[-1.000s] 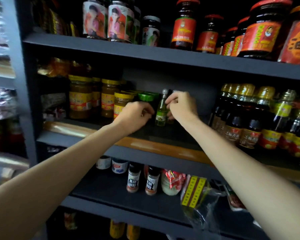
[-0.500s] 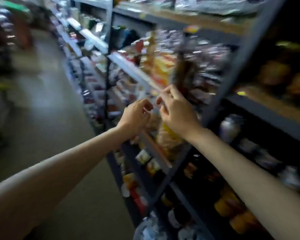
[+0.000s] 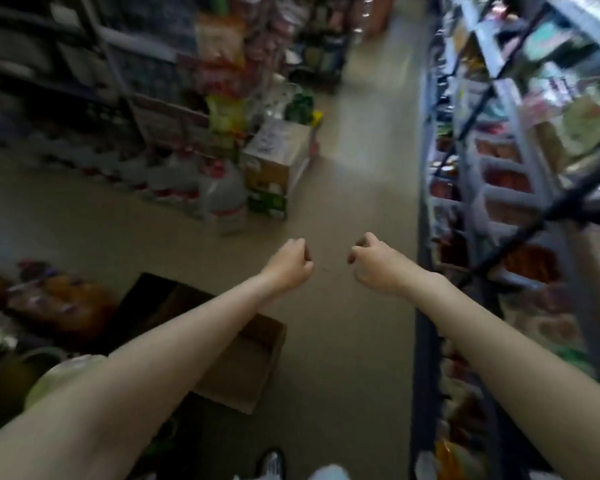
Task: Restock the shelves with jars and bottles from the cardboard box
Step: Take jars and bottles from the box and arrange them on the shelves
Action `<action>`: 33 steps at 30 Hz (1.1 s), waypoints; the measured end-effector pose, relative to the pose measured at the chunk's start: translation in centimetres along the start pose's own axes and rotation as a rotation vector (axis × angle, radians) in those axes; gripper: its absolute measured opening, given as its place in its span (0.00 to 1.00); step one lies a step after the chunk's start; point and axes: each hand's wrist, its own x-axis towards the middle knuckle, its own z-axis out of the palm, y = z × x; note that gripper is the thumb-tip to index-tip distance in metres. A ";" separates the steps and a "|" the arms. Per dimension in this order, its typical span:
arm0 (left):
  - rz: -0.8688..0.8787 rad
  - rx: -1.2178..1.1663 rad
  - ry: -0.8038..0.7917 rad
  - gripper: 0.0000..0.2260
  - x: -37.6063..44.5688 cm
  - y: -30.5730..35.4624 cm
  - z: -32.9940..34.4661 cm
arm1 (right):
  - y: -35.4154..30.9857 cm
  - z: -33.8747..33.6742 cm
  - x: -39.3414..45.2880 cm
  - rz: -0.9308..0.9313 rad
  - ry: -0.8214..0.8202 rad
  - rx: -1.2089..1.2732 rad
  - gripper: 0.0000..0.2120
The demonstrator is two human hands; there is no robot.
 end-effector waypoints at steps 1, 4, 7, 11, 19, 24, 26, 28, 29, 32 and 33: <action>-0.024 -0.001 0.031 0.08 1.6 -1.2 -1.7 | -0.3 -0.9 2.7 -0.045 -0.015 -0.013 0.14; -0.087 0.005 0.115 0.06 6.5 -4.5 -5.9 | -1.5 -4.3 11.2 -0.197 -0.034 -0.064 0.14; -0.189 -0.021 0.183 0.07 11.2 -7.7 -7.7 | -3.2 -7.1 19.6 -0.343 -0.038 -0.114 0.14; -0.428 -0.023 0.121 0.08 16.4 -12.5 -9.0 | -5.4 -8.7 30.2 -0.587 -0.138 -0.217 0.14; -0.982 -0.284 0.225 0.11 17.2 -23.0 -8.8 | -14.1 -6.7 43.7 -0.896 -0.373 -0.241 0.13; -1.205 -0.317 0.508 0.13 16.0 -30.6 -9.4 | -21.7 -2.0 50.2 -1.038 -0.438 -0.296 0.13; -1.329 -0.385 0.566 0.13 15.7 -34.1 -9.8 | -25.1 -0.1 52.6 -1.084 -0.475 -0.333 0.13; -1.397 -0.427 0.515 0.14 15.5 -38.2 -10.1 | -28.6 2.1 55.6 -1.124 -0.537 -0.391 0.13; -1.415 -0.440 0.485 0.15 15.4 -40.1 -10.2 | -30.3 3.3 57.1 -1.141 -0.565 -0.413 0.13; -1.440 -0.487 0.544 0.15 15.2 -45.4 -10.7 | -34.9 7.4 61.4 -1.149 -0.638 -0.439 0.13; -1.456 -0.506 0.574 0.14 15.2 -47.0 -10.4 | -36.3 9.1 62.4 -1.152 -0.670 -0.452 0.12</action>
